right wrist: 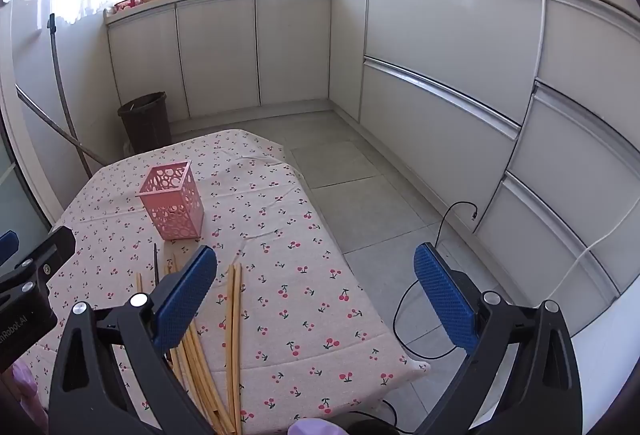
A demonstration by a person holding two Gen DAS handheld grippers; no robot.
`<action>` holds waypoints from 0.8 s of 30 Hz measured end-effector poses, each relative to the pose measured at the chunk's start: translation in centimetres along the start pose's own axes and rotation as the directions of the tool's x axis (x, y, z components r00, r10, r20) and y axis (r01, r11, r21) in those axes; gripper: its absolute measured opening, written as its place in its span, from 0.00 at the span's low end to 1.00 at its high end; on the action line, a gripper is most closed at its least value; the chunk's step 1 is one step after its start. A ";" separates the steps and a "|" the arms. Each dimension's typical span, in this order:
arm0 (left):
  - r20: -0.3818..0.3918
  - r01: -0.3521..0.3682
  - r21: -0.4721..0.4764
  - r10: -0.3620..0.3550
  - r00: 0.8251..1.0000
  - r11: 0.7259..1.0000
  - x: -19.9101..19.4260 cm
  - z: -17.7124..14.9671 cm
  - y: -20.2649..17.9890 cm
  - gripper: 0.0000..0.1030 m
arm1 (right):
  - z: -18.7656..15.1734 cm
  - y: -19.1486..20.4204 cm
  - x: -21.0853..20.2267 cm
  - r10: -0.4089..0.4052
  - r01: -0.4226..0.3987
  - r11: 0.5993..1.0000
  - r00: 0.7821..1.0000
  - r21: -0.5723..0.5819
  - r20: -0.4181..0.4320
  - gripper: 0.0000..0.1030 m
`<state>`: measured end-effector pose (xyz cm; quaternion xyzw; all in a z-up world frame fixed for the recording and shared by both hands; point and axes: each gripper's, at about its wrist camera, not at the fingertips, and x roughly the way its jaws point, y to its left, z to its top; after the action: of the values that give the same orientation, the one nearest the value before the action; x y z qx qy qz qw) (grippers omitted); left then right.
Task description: Organize utensils
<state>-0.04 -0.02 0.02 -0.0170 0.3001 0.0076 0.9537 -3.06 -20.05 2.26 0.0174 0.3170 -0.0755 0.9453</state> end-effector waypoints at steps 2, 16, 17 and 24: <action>-0.005 0.001 -0.003 -0.001 1.000 1.000 0.0 0.0 0.0 0.93 | 0.0 0.0 0.0 -0.003 0.003 1.000 1.000 -0.001 0.001 0.93; -0.017 0.003 -0.006 -0.003 1.000 1.000 0.2 -0.4 0.5 0.93 | 0.0 0.0 0.0 -0.005 0.005 1.000 1.000 -0.002 0.001 0.93; -0.018 0.001 -0.005 -0.001 1.000 1.000 0.4 -0.5 0.4 0.93 | 0.0 0.1 0.0 -0.004 0.004 1.000 1.000 -0.002 0.001 0.93; -0.027 -0.004 -0.001 0.004 1.000 1.000 0.7 -0.5 0.1 0.93 | 0.4 0.1 0.1 -0.004 0.004 1.000 1.000 -0.005 -0.002 0.93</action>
<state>0.25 0.07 -0.76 -0.0171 0.3129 0.0093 0.9496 -2.77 -20.02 2.53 0.0146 0.3181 -0.0767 0.9448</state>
